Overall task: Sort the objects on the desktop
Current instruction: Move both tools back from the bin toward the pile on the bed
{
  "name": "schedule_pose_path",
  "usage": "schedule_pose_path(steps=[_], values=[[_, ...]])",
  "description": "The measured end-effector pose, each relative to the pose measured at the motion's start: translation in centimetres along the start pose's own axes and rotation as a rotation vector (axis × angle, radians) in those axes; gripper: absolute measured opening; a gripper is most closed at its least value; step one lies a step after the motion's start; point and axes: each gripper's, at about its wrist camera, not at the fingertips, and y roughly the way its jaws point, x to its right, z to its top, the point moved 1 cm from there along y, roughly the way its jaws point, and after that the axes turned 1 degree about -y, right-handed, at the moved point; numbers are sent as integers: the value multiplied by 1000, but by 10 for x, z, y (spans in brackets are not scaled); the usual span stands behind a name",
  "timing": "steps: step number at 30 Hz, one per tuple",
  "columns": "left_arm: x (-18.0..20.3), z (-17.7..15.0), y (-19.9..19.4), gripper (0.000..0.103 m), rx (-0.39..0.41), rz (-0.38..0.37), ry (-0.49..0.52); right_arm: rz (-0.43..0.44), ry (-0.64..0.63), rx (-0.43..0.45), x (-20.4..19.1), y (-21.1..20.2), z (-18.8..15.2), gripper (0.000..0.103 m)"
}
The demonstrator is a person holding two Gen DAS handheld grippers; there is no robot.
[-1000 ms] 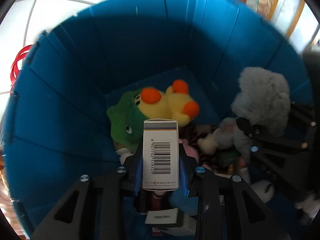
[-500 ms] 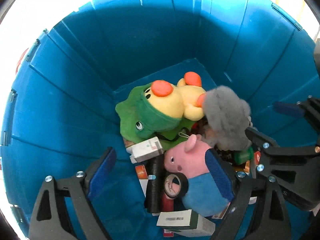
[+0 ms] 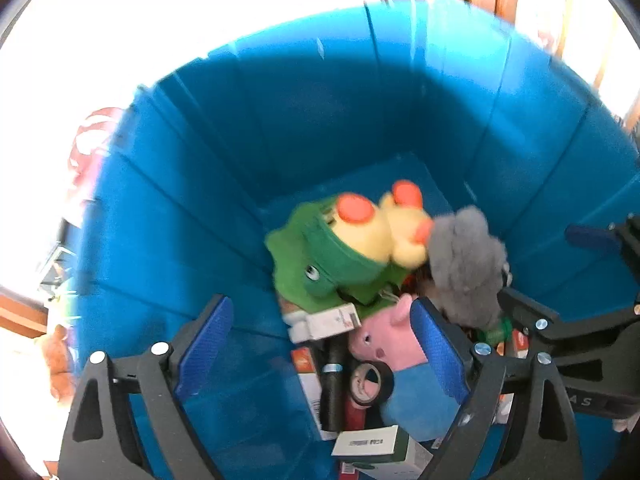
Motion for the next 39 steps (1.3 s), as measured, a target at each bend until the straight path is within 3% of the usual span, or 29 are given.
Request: schedule_pose_path(steps=[3,8,13,19,27,34,39], values=[[-13,1,-39,91,59,-15,2,51,21,93,-1,-33,-1,100],[-43,-20,-117,91,226,-13,20,122,-30,231,-27,-98,-21,100],[-86,-64,-177,91,359,-12,-25,180,-98,345,-70,-149,-51,103],[-153,-130,-210,91,415,23,-127,250,-177,472,-134,-193,-78,103],[-235,-214,-226,91,455,54,-277,351,-252,525,-221,-214,-95,103],[-217,-244,-172,91,431,-37,-256,328,-241,507,-257,-201,-109,103],[-218,-269,-115,91,338,-45,-309,282,-222,483,-267,-181,-124,103]])
